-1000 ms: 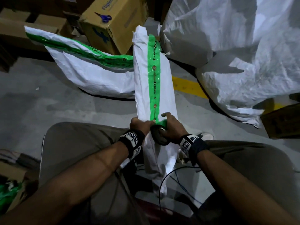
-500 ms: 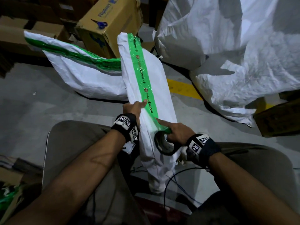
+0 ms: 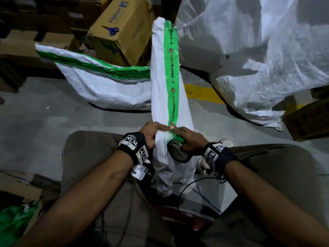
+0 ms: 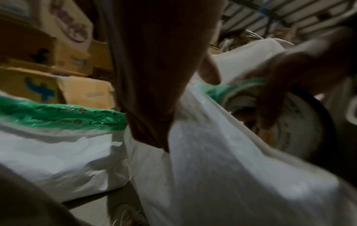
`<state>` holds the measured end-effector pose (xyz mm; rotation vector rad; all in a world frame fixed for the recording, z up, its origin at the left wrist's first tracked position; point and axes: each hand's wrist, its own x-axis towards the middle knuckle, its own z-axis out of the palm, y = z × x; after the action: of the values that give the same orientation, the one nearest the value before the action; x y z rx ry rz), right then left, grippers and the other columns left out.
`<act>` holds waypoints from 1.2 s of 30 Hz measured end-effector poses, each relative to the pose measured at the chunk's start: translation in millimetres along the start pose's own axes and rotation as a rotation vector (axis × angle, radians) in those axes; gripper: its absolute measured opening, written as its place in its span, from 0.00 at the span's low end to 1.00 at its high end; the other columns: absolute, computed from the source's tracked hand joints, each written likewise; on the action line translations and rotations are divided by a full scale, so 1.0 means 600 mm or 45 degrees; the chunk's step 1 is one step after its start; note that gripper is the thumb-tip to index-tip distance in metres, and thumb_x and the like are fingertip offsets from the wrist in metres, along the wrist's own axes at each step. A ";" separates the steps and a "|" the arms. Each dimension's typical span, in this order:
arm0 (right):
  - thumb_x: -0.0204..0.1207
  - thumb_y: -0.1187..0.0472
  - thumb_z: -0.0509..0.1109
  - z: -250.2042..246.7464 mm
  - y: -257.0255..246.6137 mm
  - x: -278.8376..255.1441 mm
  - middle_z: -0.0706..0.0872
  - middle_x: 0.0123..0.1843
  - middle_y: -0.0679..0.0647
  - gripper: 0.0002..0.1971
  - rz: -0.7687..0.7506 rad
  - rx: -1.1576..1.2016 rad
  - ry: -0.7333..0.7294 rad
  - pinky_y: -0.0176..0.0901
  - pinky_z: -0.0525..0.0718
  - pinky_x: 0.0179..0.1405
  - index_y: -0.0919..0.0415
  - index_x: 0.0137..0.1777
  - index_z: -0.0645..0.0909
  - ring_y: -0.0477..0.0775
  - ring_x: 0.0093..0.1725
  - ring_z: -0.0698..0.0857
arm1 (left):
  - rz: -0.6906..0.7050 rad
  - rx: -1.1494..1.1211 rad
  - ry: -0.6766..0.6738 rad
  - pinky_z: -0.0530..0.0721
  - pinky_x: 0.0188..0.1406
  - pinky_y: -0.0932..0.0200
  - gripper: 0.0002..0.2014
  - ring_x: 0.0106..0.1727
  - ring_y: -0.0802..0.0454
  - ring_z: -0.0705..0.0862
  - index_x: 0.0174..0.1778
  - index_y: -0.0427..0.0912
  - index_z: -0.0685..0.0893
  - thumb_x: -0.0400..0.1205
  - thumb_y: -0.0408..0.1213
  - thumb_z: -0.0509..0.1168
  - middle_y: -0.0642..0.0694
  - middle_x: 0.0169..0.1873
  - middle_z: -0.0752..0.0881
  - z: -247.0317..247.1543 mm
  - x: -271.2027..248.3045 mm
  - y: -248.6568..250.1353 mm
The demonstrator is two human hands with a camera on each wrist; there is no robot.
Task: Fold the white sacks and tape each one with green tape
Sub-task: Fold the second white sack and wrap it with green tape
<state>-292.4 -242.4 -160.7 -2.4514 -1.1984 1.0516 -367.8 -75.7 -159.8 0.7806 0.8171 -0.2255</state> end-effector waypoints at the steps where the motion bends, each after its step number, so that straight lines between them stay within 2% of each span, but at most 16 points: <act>1: 0.60 0.46 0.56 -0.001 -0.004 -0.002 0.70 0.81 0.53 0.51 0.013 0.019 0.009 0.45 0.74 0.51 0.46 0.89 0.52 0.65 0.68 0.80 | 0.008 0.087 0.047 0.85 0.66 0.37 0.26 0.60 0.33 0.88 0.64 0.23 0.84 0.68 0.19 0.77 0.27 0.62 0.86 0.005 -0.005 -0.010; 5: 0.66 0.48 0.62 -0.010 -0.007 -0.008 0.75 0.79 0.53 0.48 0.058 0.056 0.051 0.45 0.76 0.58 0.42 0.89 0.50 0.62 0.71 0.79 | 0.150 0.256 0.324 0.89 0.58 0.46 0.21 0.54 0.40 0.92 0.57 0.28 0.89 0.67 0.22 0.81 0.36 0.51 0.92 0.017 -0.012 -0.050; 8: 0.74 0.59 0.71 -0.017 -0.003 -0.010 0.81 0.74 0.59 0.48 0.100 0.040 0.089 0.45 0.74 0.49 0.42 0.89 0.46 0.66 0.65 0.82 | 0.173 0.330 0.501 0.92 0.50 0.49 0.20 0.47 0.43 0.93 0.49 0.32 0.92 0.62 0.31 0.83 0.41 0.43 0.93 0.023 -0.001 -0.054; 10: 0.75 0.59 0.72 -0.016 -0.008 -0.014 0.84 0.69 0.63 0.49 0.127 0.028 0.112 0.47 0.75 0.48 0.45 0.89 0.45 0.68 0.62 0.84 | 0.192 0.361 0.583 0.92 0.49 0.50 0.25 0.42 0.46 0.92 0.47 0.35 0.92 0.56 0.42 0.83 0.44 0.39 0.93 0.027 0.002 -0.052; 12: 0.76 0.56 0.72 -0.006 -0.014 -0.019 0.83 0.71 0.64 0.48 0.131 0.037 0.135 0.51 0.78 0.55 0.49 0.90 0.46 0.69 0.63 0.84 | 0.209 0.403 0.611 0.92 0.48 0.49 0.30 0.41 0.48 0.93 0.47 0.36 0.91 0.51 0.48 0.84 0.45 0.40 0.93 0.032 0.003 -0.055; 15: 0.76 0.55 0.72 0.015 -0.022 -0.031 0.76 0.75 0.63 0.45 0.148 0.119 0.206 0.57 0.82 0.57 0.51 0.88 0.51 0.71 0.63 0.84 | 0.234 0.510 0.686 0.88 0.38 0.59 0.22 0.40 0.48 0.91 0.48 0.37 0.88 0.62 0.42 0.84 0.45 0.41 0.91 0.035 0.000 -0.058; 18: 0.72 0.57 0.73 0.033 -0.029 -0.048 0.69 0.71 0.59 0.37 0.241 0.219 0.446 0.58 0.83 0.47 0.53 0.80 0.62 0.71 0.56 0.85 | 0.284 0.497 0.753 0.81 0.30 0.61 0.20 0.32 0.48 0.87 0.45 0.35 0.89 0.61 0.38 0.84 0.44 0.36 0.90 0.036 0.001 -0.046; 20: 0.68 0.61 0.75 0.041 -0.033 -0.059 0.70 0.65 0.58 0.35 0.261 0.292 0.557 0.52 0.79 0.43 0.53 0.75 0.65 0.71 0.52 0.84 | 0.317 0.452 0.774 0.85 0.28 0.59 0.23 0.28 0.48 0.87 0.45 0.33 0.91 0.56 0.37 0.84 0.44 0.34 0.91 0.029 0.006 -0.036; 22: 0.66 0.62 0.75 0.043 -0.035 -0.067 0.73 0.62 0.57 0.36 0.195 0.353 0.601 0.50 0.78 0.44 0.52 0.74 0.66 0.68 0.51 0.82 | 0.326 0.426 0.774 0.92 0.35 0.50 0.23 0.31 0.48 0.90 0.44 0.34 0.92 0.53 0.37 0.83 0.44 0.34 0.92 0.021 0.011 -0.026; 24: 0.66 0.60 0.75 0.036 -0.036 -0.070 0.75 0.59 0.56 0.36 0.119 0.386 0.611 0.49 0.78 0.47 0.50 0.75 0.69 0.65 0.53 0.82 | 0.336 0.434 0.761 0.93 0.38 0.44 0.20 0.33 0.47 0.92 0.44 0.34 0.92 0.56 0.34 0.83 0.43 0.36 0.93 0.021 0.009 -0.018; 26: 0.61 0.55 0.73 0.020 -0.035 -0.071 0.80 0.56 0.58 0.37 0.053 0.378 0.604 0.46 0.77 0.48 0.49 0.75 0.75 0.64 0.54 0.82 | 0.361 0.437 0.753 0.91 0.32 0.52 0.17 0.29 0.50 0.89 0.43 0.33 0.92 0.60 0.33 0.83 0.41 0.36 0.93 0.023 0.006 -0.010; 29: 0.56 0.52 0.66 -0.010 -0.029 -0.077 0.89 0.57 0.60 0.37 0.043 0.368 0.486 0.42 0.77 0.48 0.45 0.72 0.82 0.63 0.56 0.86 | 0.413 0.385 0.715 0.75 0.20 0.67 0.13 0.17 0.58 0.78 0.42 0.29 0.90 0.65 0.30 0.83 0.47 0.25 0.85 0.033 0.003 0.004; 31: 0.62 0.50 0.65 -0.023 -0.026 -0.088 0.88 0.63 0.60 0.37 0.083 0.352 0.201 0.43 0.79 0.51 0.37 0.77 0.77 0.64 0.60 0.86 | 0.440 0.325 0.675 0.70 0.14 0.70 0.08 0.12 0.64 0.74 0.38 0.31 0.87 0.70 0.26 0.80 0.50 0.21 0.81 0.042 -0.006 0.014; 33: 0.75 0.48 0.68 -0.030 -0.027 -0.095 0.84 0.68 0.64 0.37 0.127 0.223 -0.070 0.48 0.81 0.59 0.33 0.85 0.61 0.66 0.62 0.84 | 0.437 0.296 0.596 0.77 0.17 0.69 0.07 0.16 0.62 0.80 0.39 0.29 0.87 0.71 0.23 0.79 0.51 0.19 0.83 0.044 -0.011 0.020; 34: 0.81 0.48 0.67 -0.030 -0.028 -0.095 0.83 0.70 0.66 0.38 0.143 0.120 -0.130 0.50 0.79 0.60 0.34 0.87 0.52 0.67 0.63 0.83 | 0.416 0.266 0.566 0.85 0.25 0.64 0.09 0.24 0.56 0.86 0.42 0.26 0.88 0.69 0.23 0.80 0.48 0.24 0.88 0.041 -0.012 0.021; 36: 0.84 0.47 0.64 -0.021 -0.038 -0.096 0.82 0.68 0.71 0.42 0.156 -0.053 -0.145 0.51 0.76 0.56 0.38 0.88 0.40 0.70 0.63 0.82 | 0.320 0.158 0.473 0.92 0.45 0.39 0.20 0.44 0.40 0.93 0.52 0.26 0.90 0.65 0.26 0.83 0.37 0.44 0.93 0.033 -0.009 0.022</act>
<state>-321.2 -270.0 -111.1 -2.5562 -1.1257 1.2259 -354.4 -80.8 -140.3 1.0515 1.0500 0.0984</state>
